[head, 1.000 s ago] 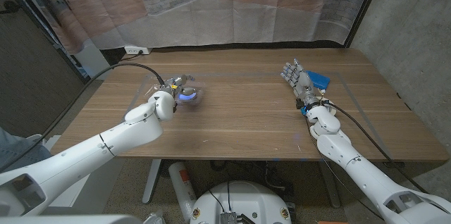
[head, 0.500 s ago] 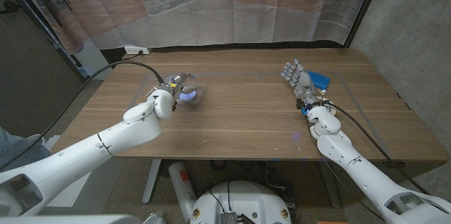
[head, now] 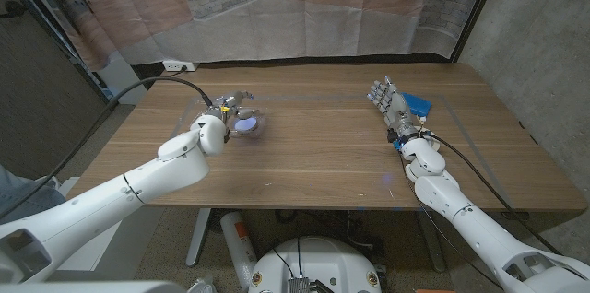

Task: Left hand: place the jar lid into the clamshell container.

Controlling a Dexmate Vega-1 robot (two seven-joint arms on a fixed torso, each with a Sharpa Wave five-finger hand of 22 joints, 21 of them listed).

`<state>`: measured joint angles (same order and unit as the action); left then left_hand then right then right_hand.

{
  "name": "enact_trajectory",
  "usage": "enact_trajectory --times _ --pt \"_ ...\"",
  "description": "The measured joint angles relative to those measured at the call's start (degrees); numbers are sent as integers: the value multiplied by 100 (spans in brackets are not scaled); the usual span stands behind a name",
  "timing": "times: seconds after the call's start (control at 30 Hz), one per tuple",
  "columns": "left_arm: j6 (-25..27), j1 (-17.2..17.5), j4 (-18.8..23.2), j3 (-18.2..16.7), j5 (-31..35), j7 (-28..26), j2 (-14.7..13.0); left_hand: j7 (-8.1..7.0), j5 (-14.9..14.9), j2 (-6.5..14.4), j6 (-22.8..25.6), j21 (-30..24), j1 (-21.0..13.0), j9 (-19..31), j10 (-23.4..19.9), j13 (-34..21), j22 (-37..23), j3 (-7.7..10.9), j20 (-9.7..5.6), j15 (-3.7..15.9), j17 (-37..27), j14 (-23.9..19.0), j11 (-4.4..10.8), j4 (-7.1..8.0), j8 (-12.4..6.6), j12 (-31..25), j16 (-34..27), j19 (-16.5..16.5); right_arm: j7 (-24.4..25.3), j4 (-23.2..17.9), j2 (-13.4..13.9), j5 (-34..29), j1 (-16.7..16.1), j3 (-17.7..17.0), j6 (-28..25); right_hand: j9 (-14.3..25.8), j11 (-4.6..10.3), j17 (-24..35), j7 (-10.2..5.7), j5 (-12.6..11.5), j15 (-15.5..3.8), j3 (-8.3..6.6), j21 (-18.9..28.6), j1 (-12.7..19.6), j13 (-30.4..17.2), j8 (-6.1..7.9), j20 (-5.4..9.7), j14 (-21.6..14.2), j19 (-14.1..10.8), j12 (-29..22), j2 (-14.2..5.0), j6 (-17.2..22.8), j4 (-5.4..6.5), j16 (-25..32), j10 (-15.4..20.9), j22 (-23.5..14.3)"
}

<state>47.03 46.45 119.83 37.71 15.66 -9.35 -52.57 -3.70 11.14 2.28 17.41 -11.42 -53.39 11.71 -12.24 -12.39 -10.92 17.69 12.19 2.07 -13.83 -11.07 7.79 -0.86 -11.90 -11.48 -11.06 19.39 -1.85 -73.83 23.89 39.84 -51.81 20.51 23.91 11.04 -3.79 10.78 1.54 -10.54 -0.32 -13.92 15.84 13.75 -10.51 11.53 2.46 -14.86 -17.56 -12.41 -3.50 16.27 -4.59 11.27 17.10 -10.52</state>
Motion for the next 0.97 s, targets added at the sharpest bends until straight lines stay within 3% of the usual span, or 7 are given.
enact_trajectory --times 0.37,0.97 --pt "-65 75 84 -97 2 -56 -33 0 0 30 0 0 30 1 -10 0 0 0 -31 0 -1 0 52 0 0 -19 0 -31 16 -20 1 -6 -13 1 7 0 0 0 21 0 0 0 0 0 0 0 0 0 0 0 0 21 0 0 0 0" --pt "-129 153 157 -196 -6 -87 -89 -123 0 70 123 -29 70 2 -104 0 0 0 -61 26 53 -141 101 -1 -45 -66 -82 46 29 -6 -41 -31 -5 28 37 0 0 30 21 0 0 0 -38 0 0 0 -1 1 1 0 0 21 0 0 0 0"
